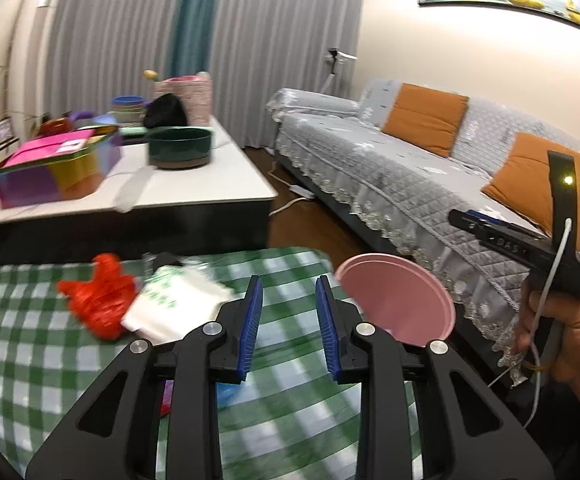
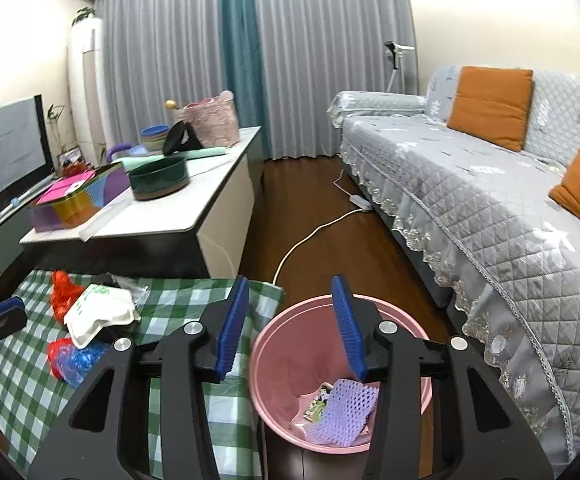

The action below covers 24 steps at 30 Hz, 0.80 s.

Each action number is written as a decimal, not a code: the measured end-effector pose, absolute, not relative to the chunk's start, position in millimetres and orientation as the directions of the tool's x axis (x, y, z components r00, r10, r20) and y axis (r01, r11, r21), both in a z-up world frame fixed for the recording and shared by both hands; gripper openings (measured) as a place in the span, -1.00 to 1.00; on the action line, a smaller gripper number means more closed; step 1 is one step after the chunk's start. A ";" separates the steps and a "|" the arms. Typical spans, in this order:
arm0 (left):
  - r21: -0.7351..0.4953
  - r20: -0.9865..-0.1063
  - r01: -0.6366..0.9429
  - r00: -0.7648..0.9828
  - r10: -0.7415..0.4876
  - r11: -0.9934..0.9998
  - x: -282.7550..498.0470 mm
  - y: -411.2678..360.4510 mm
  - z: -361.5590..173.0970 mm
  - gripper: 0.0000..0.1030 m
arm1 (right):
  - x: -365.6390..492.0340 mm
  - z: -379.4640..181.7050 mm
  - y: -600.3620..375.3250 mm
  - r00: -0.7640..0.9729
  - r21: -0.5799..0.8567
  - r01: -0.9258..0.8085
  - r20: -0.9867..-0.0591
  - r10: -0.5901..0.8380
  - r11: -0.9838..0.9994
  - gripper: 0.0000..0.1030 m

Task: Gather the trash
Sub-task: 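Move both open tools back toward the red bags and white takeout box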

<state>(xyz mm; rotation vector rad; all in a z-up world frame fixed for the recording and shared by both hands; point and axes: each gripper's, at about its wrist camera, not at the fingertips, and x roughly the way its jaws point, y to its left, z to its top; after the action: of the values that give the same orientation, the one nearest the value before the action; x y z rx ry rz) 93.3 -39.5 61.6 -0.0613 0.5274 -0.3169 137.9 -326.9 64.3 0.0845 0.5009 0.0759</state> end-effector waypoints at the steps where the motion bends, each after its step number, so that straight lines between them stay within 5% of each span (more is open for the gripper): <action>1: -0.129 -0.486 0.267 0.823 -0.296 0.955 91.0 -33.5 59.9 -0.47 | 137.5 63.6 -323.7 0.873 0.099 -0.058 -0.477 0.099 0.993 -0.15; 14: -0.128 -0.499 -0.002 0.864 -0.063 0.992 89.0 69.4 49.8 -0.47 | 145.4 54.3 -275.6 0.836 0.101 -0.170 -0.512 0.198 0.980 -0.13; 24: -0.138 -0.528 -0.064 0.849 -0.018 0.988 98.7 98.2 31.9 -0.47 | 165.4 40.9 -211.0 0.763 0.151 -0.325 -0.541 0.353 0.934 -0.15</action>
<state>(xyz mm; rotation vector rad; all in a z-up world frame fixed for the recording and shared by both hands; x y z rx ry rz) 98.7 98.2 31.9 -0.1526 0.5561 0.0244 165.4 -211.0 40.9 0.0487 0.5981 0.3688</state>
